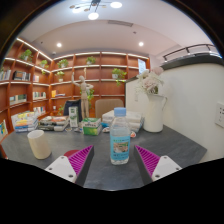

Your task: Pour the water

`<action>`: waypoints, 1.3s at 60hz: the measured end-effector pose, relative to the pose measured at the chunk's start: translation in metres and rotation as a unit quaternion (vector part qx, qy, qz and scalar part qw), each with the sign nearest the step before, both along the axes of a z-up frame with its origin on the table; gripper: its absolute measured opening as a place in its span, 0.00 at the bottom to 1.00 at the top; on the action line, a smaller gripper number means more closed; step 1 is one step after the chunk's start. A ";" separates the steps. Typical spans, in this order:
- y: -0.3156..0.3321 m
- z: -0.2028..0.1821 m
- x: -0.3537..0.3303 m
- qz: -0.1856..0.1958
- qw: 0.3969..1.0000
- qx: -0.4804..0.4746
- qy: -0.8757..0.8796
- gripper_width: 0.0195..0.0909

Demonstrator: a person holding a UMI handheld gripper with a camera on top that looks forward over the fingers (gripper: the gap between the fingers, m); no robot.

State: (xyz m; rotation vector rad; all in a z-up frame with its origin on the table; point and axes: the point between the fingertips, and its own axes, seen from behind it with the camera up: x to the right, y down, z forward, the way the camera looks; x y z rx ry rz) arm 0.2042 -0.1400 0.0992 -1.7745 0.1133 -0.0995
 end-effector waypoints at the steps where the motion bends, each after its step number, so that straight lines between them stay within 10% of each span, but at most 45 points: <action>1: 0.004 0.000 0.003 -0.003 1.000 0.000 -0.002 0.87; 16: 0.064 -0.008 0.023 -0.011 1.000 0.003 -0.019 0.89; 28: 0.098 -0.022 0.038 -0.006 1.000 0.002 -0.024 0.40; 41: 0.124 -0.020 0.066 0.012 1.000 0.009 -0.015 0.10; 58: 0.117 -0.015 0.061 0.008 0.996 0.007 -0.093 0.10; 78: 0.118 0.027 -0.047 0.094 0.884 0.003 -0.459 0.10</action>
